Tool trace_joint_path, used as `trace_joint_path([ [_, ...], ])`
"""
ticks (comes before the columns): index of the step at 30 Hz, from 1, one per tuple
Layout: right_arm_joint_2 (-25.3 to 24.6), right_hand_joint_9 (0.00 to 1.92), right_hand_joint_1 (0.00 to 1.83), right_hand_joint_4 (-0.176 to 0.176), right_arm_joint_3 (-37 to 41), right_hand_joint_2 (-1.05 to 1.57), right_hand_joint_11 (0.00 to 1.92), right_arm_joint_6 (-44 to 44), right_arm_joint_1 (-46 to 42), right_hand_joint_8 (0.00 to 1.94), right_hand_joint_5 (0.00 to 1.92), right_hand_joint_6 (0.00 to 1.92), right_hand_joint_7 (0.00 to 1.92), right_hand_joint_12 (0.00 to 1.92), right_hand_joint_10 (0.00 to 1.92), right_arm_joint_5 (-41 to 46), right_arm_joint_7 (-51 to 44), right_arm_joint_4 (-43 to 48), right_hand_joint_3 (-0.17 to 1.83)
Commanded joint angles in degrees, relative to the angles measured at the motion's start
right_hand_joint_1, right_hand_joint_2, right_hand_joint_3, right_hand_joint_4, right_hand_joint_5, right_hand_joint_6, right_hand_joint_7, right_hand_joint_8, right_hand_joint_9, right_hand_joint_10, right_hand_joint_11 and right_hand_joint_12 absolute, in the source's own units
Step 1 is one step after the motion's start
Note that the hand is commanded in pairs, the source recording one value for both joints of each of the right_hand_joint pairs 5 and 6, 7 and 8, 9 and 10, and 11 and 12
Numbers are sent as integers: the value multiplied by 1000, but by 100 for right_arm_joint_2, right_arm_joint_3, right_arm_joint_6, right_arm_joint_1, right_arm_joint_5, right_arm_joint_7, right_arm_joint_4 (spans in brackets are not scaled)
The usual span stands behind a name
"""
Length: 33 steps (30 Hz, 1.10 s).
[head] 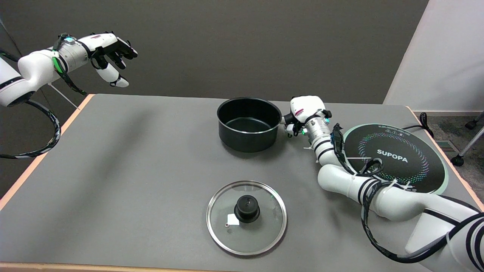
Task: Place the pot onto the table.
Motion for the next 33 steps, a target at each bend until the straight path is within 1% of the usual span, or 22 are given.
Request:
trace_joint_path([
  [1, -143, 1920, 883, -44, -7, 1571, 1920, 136, -40, 1920, 1920, 1920, 1920, 1920, 1920, -286, 159, -364, 452],
  [6, -270, 1920, 876, -42, 1, 1571, 1920, 250, -48, 1920, 1920, 1920, 1920, 1920, 1920, -286, 174, -546, 473],
  [10, -270, 1920, 872, -41, 9, 1571, 1920, 250, -48, 1920, 1920, 1920, 1920, 1920, 1920, -286, 174, -546, 511],
  [19, -278, 1920, 867, -39, 9, 1571, 1920, 202, -56, 1920, 1920, 1920, 1920, 1920, 1920, -286, 171, -530, 523],
  [21, -278, 1920, 865, -19, 9, 1571, 1920, 191, -56, 1920, 1920, 1920, 1920, 1920, 1920, -286, 155, -527, 535],
  [24, -278, 1920, 798, 9, 9, 1571, 1920, 161, -56, 1920, 1920, 1920, 1920, 1920, 1920, -286, 142, -530, 387],
  [26, -278, 1918, 762, 16, 17, 1571, 1918, 119, -56, 1918, 1918, 1918, 1918, 1918, 1918, -286, 142, -538, 386],
  [28, -268, 1859, 675, 13, 17, 1571, 1859, 106, -56, 1859, 1859, 1859, 1859, 1859, 1859, -286, 142, -547, 423],
  [30, -262, 1804, 636, 13, 17, 1571, 1804, 106, -45, 1804, 1804, 1804, 1804, 1804, 1804, -286, 134, -547, 447],
  [32, -262, 1688, 592, 17, 17, 1571, 1688, 106, -32, 1688, 1688, 1688, 1688, 1688, 1688, -286, 134, -547, 489],
  [33, -260, 1640, 595, 22, 20, 1505, 1640, 103, -29, 1640, 1640, 1640, 1640, 1640, 1640, -286, 131, -538, 540],
])
